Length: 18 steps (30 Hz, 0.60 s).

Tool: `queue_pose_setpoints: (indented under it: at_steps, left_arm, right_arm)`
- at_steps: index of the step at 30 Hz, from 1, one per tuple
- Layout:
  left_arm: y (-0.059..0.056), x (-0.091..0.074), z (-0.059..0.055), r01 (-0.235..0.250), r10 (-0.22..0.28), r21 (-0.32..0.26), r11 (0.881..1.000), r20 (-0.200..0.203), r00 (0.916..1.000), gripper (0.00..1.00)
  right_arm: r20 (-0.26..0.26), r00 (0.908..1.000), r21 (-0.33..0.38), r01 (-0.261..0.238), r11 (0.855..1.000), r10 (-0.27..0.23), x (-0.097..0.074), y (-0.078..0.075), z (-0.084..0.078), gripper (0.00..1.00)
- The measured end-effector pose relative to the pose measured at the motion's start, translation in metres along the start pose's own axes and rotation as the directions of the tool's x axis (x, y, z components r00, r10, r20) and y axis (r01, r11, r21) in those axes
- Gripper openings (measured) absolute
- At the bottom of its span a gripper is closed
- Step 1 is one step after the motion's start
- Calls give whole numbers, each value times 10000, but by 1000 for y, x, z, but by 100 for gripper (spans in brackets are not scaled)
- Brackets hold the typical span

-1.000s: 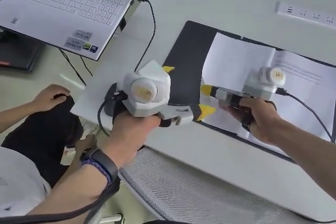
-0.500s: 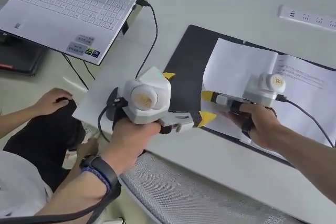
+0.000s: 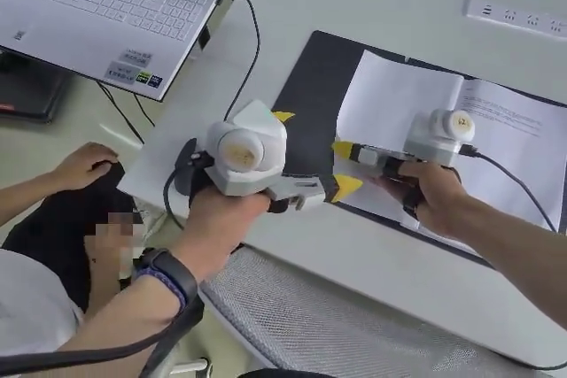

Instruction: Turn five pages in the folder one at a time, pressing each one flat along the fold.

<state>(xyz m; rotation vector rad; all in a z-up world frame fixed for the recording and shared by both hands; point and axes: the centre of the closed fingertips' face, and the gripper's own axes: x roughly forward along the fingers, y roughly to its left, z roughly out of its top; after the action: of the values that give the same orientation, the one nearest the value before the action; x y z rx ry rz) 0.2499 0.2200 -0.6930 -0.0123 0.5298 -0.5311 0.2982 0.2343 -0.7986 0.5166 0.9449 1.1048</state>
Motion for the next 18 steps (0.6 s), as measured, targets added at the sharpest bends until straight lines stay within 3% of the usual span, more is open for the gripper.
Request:
queue_pose_setpoints:
  at_steps: [11, 18]
  left_arm:
    - [-3, 10, -7, 182, -179, 102, 9998, -257, 9995, 80]
    - [-7, 19, -9, 349, -345, 116, 9993, -401, 9986, 76]
  right_arm:
    - [8, 9999, -98, -132, 9999, 132, -5, 5, 6, 21]
    - [238, 9996, -537, -119, 9985, 132, -20, 5, 26, 27]
